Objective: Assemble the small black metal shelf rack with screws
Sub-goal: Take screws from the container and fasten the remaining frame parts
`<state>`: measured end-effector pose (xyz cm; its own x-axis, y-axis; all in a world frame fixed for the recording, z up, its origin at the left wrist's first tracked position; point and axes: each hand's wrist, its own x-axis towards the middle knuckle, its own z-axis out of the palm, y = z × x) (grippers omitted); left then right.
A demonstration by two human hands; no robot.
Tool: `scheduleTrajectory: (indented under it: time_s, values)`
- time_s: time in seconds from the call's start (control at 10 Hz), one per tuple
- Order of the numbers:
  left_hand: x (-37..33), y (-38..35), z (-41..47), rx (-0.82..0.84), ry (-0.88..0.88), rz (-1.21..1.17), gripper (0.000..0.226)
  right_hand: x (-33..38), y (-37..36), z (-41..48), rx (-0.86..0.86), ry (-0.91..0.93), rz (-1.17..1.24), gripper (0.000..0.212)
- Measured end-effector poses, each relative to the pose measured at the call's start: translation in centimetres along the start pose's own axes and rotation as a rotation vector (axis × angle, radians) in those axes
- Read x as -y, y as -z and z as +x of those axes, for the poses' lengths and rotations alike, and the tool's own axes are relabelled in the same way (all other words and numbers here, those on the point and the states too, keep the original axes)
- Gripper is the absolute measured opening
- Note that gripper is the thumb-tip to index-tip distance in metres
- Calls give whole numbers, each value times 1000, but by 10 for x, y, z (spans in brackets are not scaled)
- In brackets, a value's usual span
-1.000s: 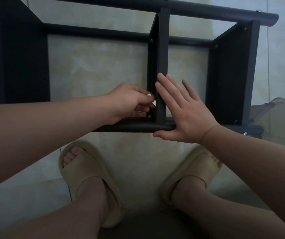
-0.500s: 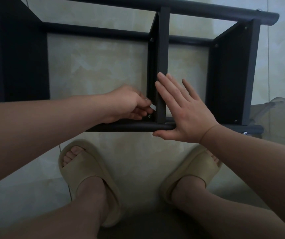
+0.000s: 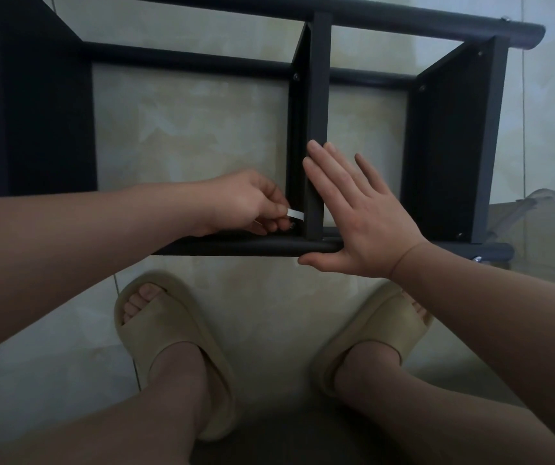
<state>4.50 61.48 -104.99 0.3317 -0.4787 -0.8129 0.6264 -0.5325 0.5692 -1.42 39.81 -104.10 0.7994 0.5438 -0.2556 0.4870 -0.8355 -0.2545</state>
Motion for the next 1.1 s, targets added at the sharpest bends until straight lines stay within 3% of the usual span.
scheduleTrajectory:
  time_s: [1.1]
  values:
    - [3,6,4,70,-170,523,17,0,0,0,10,0,7,113]
